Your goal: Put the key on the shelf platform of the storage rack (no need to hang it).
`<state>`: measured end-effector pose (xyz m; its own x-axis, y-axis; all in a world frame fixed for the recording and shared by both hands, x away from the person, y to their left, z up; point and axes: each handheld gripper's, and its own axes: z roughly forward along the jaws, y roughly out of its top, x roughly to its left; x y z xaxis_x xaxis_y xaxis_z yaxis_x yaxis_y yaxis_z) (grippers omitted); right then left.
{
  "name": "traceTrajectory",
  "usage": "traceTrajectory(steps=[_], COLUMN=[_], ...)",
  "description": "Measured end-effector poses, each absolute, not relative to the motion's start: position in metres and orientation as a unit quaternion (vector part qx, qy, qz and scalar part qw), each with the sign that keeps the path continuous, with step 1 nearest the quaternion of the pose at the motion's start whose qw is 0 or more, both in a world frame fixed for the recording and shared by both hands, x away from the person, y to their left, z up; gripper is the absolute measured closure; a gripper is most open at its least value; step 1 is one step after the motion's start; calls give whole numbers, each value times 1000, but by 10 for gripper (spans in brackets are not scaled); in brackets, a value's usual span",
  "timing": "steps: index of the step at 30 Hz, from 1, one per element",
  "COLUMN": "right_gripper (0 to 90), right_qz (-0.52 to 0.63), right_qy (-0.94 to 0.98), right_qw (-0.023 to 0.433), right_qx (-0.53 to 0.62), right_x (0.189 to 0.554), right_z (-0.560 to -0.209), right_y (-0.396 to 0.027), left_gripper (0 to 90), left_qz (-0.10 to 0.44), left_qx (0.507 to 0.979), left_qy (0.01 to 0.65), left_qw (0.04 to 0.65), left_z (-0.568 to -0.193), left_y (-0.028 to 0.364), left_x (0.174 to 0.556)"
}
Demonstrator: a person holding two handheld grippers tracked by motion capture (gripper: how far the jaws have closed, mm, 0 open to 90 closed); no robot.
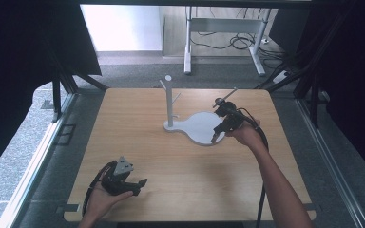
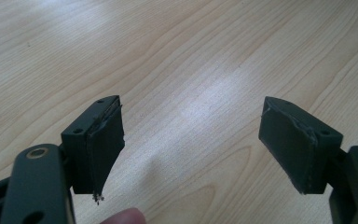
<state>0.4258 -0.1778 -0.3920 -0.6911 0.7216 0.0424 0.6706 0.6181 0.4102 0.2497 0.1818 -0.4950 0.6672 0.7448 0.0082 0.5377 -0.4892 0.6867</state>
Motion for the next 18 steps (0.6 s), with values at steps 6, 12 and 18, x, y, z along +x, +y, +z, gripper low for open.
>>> traceTrajectory(steps=[6, 12, 18], right_gripper=[897, 897, 897], right_qz=[213, 210, 208], right_qy=[894, 893, 891], right_qw=[63, 66, 64], right_qx=[389, 393, 400], right_x=[432, 441, 450], right_z=[-387, -385, -388], right_y=[-179, -180, -179], left_gripper=[224, 223, 222], left_qz=[155, 154, 153], left_qx=[849, 850, 850], left_qy=[377, 377, 378], left_qw=[335, 334, 335], left_z=[-495, -496, -496], left_y=[181, 181, 181], left_x=[250, 250, 250])
